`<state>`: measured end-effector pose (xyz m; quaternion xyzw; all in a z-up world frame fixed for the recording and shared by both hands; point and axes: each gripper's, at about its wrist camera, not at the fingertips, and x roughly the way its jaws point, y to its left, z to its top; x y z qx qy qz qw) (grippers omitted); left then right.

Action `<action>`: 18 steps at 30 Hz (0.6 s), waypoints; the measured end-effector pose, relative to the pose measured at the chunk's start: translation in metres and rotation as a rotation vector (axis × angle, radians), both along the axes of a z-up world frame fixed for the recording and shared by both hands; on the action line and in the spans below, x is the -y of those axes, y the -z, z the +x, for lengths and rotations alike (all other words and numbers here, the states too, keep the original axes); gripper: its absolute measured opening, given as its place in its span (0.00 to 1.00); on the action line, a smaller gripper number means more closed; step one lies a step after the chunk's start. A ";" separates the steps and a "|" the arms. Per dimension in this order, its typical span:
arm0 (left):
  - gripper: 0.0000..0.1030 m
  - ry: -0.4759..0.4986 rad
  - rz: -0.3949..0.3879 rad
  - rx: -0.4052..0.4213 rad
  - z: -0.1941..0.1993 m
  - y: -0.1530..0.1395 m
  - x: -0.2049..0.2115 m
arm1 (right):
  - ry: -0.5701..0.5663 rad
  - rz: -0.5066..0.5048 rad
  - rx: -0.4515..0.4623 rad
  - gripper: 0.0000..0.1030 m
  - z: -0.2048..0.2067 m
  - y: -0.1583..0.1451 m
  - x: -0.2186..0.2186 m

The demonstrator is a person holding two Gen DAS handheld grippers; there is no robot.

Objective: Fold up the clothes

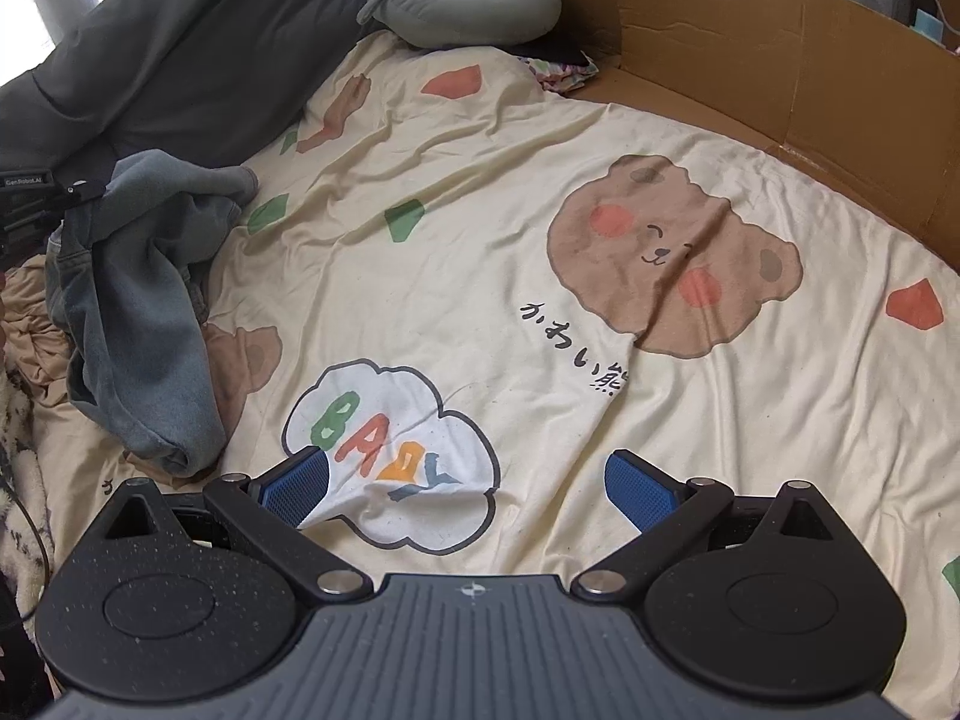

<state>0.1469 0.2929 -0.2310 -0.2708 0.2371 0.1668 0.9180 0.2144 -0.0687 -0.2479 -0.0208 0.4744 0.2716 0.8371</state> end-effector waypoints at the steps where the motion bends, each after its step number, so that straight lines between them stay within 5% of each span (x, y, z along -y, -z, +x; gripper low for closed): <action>1: 0.03 0.016 0.001 -0.001 0.002 0.001 0.005 | 0.004 0.007 -0.005 0.98 0.001 0.001 0.000; 18: 0.02 0.217 -0.047 -0.035 0.015 0.019 0.065 | 0.043 0.043 -0.015 0.98 0.011 0.000 0.008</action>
